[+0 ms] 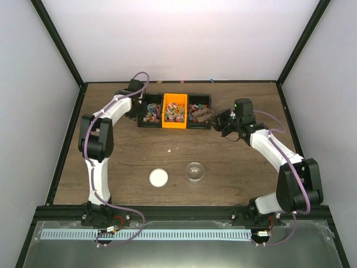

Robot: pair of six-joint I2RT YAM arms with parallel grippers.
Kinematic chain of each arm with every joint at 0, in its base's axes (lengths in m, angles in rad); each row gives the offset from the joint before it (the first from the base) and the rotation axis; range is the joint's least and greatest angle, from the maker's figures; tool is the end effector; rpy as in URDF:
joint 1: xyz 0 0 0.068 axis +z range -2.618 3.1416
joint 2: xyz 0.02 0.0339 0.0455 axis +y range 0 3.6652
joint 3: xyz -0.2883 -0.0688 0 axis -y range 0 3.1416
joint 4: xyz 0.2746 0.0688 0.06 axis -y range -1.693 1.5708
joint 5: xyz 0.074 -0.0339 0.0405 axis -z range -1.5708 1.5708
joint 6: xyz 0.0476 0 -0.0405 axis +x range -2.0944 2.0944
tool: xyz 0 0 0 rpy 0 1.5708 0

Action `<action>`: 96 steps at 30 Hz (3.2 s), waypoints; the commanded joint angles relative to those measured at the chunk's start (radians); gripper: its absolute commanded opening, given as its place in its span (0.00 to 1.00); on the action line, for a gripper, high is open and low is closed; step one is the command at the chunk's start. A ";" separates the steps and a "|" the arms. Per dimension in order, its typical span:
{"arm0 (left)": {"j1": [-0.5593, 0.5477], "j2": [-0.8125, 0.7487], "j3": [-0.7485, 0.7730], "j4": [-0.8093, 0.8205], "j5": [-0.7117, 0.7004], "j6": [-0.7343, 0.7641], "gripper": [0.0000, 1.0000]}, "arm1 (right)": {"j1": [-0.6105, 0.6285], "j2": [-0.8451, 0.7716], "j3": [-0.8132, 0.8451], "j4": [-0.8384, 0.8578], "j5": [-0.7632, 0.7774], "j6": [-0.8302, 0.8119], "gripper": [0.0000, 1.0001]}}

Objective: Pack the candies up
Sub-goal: Move the storage box to the center of the board, then scoop the fake candies from the storage box.

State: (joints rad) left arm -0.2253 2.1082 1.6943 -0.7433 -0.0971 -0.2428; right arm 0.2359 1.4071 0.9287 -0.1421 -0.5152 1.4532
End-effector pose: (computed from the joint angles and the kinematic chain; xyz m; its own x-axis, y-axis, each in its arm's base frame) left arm 0.4805 -0.1054 0.1945 -0.9107 -0.0368 -0.4115 -0.0356 0.9993 -0.0105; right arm 0.3235 0.1019 0.2577 -0.6554 0.7313 0.1891 0.4918 0.2232 0.8416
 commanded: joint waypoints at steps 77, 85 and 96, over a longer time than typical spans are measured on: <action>-0.130 -0.146 -0.277 0.050 0.178 -0.277 0.04 | 0.044 0.414 0.058 0.296 0.049 -0.027 0.01; -0.131 -0.114 -0.219 0.040 0.197 -0.294 0.04 | 0.034 0.417 -0.105 0.612 -0.096 -0.131 0.01; -0.128 -0.071 -0.155 0.022 0.195 -0.309 0.04 | -0.003 0.316 -0.315 0.904 -0.142 -0.046 0.01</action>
State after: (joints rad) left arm -0.3416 2.0106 1.5005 -0.7780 -0.0666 -0.5232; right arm 0.2302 1.7641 0.6643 0.6472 -0.5133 1.3811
